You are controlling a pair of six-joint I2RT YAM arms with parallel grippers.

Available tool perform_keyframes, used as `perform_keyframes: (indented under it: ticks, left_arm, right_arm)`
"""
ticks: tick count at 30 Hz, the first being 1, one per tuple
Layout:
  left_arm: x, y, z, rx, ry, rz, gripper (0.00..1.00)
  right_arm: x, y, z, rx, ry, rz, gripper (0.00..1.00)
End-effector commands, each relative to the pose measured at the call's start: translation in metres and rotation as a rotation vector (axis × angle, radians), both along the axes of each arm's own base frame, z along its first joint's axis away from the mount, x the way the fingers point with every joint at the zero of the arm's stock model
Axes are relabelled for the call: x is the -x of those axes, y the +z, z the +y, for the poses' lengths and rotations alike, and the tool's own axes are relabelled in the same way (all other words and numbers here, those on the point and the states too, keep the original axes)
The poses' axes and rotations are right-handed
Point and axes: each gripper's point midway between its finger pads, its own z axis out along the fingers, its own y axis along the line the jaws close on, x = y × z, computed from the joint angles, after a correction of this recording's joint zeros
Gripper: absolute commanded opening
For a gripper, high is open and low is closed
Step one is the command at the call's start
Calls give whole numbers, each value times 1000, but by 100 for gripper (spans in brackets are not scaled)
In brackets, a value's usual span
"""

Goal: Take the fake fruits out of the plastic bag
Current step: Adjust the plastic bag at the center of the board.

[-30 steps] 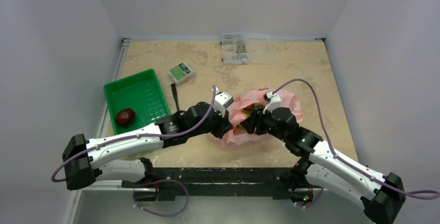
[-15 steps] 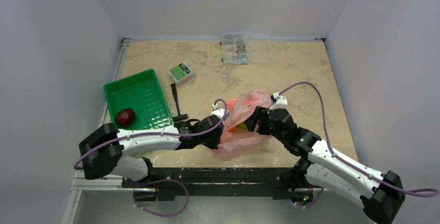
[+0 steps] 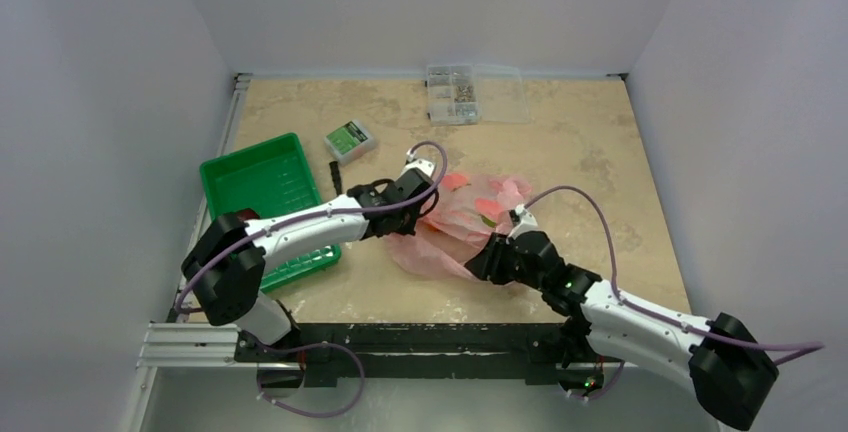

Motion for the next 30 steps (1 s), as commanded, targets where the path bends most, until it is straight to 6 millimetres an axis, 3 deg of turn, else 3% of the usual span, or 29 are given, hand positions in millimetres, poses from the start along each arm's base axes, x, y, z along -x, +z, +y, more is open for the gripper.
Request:
perform_keyframes:
  ticks: [1,4,8,12,15,16,20,23,26,30]
  left_arm:
    - [-38,53,19,-123,-64,-135,0]
    - [-31,66,25,-110,-96,-132,9]
    - [-4,76,31,5,-105,-109,37]
    - [29,109,23,226,-163,-101,61]
    - [58,139,13,386,-246,-67,86]
    - [65,149,11,435,-266,-67,88]
    - [95,192,-8,680,-363,-55,89]
    - [112,217,-31,829,-439,-45,81]
    - [112,216,-48,846,-404,-54,72]
    - [100,196,-73,813,-293,-72,58]
  right_arm:
    - [6,40,36,-104,170,-50,38]
    - [12,65,39,-61,260,-90,46]
    - [19,107,30,11,338,-153,61]
    - [22,147,23,71,397,-211,78]
    - [26,173,23,88,449,-250,87]
    - [29,176,25,78,474,-255,88]
    - [35,204,30,35,527,-310,90]
    - [45,230,34,-45,571,-372,96]
    - [69,259,45,-178,697,-422,97]
    - [92,286,56,-350,798,-422,95]
